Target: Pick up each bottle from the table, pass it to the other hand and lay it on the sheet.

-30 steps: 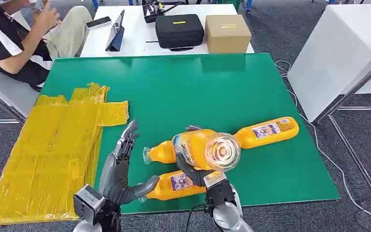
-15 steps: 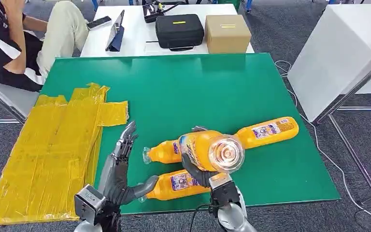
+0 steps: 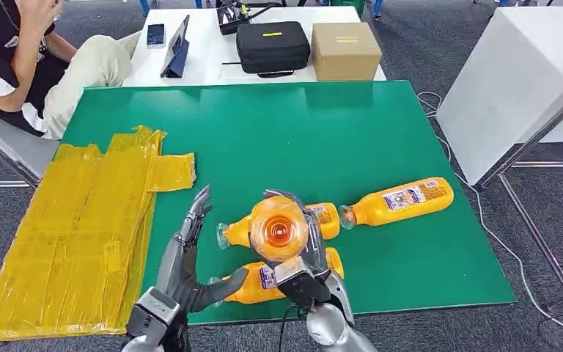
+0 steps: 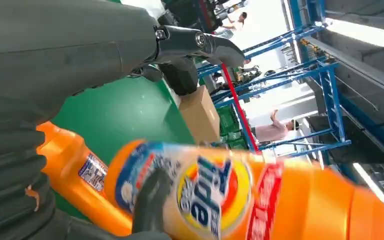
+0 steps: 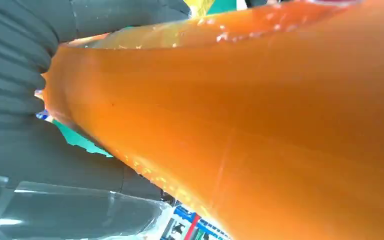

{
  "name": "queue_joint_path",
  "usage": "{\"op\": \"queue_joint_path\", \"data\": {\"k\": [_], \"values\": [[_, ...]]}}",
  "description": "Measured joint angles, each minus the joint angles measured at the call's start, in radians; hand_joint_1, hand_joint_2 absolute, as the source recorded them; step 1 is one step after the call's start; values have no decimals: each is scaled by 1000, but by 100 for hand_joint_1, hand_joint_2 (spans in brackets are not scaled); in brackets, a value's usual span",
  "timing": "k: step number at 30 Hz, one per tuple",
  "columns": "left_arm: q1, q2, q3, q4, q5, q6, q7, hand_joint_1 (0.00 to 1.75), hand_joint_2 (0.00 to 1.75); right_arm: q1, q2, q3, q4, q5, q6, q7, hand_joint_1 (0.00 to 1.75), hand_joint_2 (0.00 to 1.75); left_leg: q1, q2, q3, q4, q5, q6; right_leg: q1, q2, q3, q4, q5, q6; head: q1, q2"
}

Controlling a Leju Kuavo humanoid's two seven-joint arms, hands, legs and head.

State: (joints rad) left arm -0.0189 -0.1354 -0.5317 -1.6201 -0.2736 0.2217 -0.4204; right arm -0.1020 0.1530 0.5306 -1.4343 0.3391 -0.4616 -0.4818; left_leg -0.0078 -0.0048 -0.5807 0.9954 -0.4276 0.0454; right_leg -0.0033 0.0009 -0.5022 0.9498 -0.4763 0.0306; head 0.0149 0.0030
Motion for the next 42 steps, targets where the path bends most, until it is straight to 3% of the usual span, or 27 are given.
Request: {"op": "queue_joint_path", "data": {"k": [16, 30, 42], "values": [[-28, -5, -29, 10, -10, 11, 9, 0, 175, -84, 45, 42, 96, 5, 23, 7, 175, 175, 0, 0, 0, 0, 0, 0, 0, 0, 0, 0, 0, 0, 0, 0], [-55, 1, -21, 20, 43, 15, 6, 0, 175, -147, 55, 95, 189, -26, 286, 55, 175, 175, 0, 0, 0, 0, 0, 0, 0, 0, 0, 0, 0, 0, 0, 0], [-54, 4, -3, 19, 54, -2, 0, 0, 175, -151, 47, 89, 188, 52, 319, 73, 175, 175, 0, 0, 0, 0, 0, 0, 0, 0, 0, 0, 0, 0, 0, 0]]}}
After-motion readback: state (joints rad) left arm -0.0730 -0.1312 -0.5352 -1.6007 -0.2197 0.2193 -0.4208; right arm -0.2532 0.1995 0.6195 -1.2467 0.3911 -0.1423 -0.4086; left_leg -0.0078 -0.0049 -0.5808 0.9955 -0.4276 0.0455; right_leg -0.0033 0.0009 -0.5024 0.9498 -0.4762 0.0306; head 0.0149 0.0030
